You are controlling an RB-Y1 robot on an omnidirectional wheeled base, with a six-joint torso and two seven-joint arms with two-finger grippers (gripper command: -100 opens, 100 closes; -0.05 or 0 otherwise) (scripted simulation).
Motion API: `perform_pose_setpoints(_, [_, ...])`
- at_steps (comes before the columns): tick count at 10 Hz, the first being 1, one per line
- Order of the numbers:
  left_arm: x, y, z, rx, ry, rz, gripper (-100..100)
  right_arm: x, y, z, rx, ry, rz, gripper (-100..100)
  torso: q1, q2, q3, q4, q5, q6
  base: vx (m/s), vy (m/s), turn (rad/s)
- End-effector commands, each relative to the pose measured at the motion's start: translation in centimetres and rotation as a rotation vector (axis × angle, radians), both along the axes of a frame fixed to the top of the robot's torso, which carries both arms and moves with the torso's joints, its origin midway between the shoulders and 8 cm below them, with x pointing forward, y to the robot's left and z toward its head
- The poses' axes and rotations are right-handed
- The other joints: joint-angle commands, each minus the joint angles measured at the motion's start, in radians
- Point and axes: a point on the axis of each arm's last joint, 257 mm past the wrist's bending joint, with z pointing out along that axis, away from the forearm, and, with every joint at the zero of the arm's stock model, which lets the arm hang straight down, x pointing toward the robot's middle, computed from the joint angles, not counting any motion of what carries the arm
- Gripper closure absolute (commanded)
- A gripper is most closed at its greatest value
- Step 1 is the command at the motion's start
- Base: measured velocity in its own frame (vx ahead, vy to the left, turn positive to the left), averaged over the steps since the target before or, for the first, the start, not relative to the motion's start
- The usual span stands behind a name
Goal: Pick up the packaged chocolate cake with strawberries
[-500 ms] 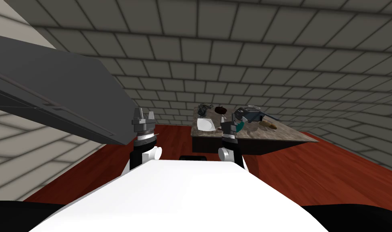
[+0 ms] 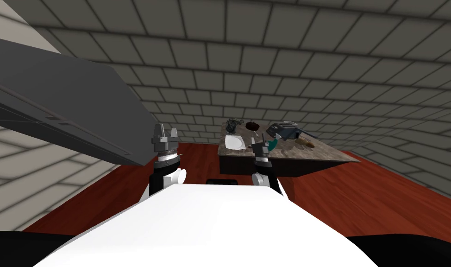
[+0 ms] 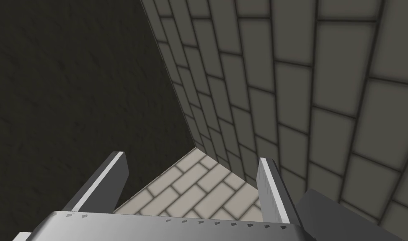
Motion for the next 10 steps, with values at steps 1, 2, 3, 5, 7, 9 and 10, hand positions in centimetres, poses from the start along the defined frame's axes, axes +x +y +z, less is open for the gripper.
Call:
perform_pose_setpoints(1, [0.0,0.0,0.0,0.000,0.000,0.000,0,-0.1,0.6,-1.4,-0.056,0.017,0.016,-100,0.000,0.000,0.000,0.000,0.000,0.000,-0.054,-0.091,0.007])
perform_pose_setpoints(2, [0.0,0.0,0.0,0.000,0.000,0.000,0,-0.2,1.1,-2.6,-0.093,0.032,0.026,-100,-0.001,0.000,0.000,0.000,0.000,0.000,-0.060,-0.096,0.018])
perform_pose_setpoints(3, [0.0,0.0,0.0,0.000,0.000,0.000,0,-0.2,1.1,-2.6,-0.107,0.035,0.033,-100,-0.001,0.001,0.000,0.000,0.000,0.000,-0.037,-0.056,0.011])
perform_pose_setpoints(5, [0.0,0.0,0.0,0.000,0.000,0.000,0,-0.4,2.0,-5.2,-0.194,0.065,0.057,-100,0.002,-0.001,0.000,0.000,0.000,0.000,-0.039,-0.045,0.027])
perform_pose_setpoints(7, [0.0,0.0,0.0,0.000,0.000,0.000,0,-0.6,2.4,-7.4,-0.261,0.095,0.077,-100,0.003,-0.001,0.000,0.000,0.000,0.000,-0.039,-0.038,0.031])
perform_pose_setpoints(9, [0.0,0.0,0.0,0.000,0.000,0.000,0,-0.9,2.7,-9.3,-0.329,0.120,0.097,-100,0.003,-0.001,-0.001,0.000,0.001,0.000,-0.032,-0.028,0.030])
perform_pose_setpoints(10, [0.0,0.0,0.0,0.000,0.000,0.000,0,-0.9,2.6,-9.4,-0.341,0.121,0.103,-100,0.004,-0.001,-0.001,0.000,0.001,0.000,-0.029,-0.022,0.026])
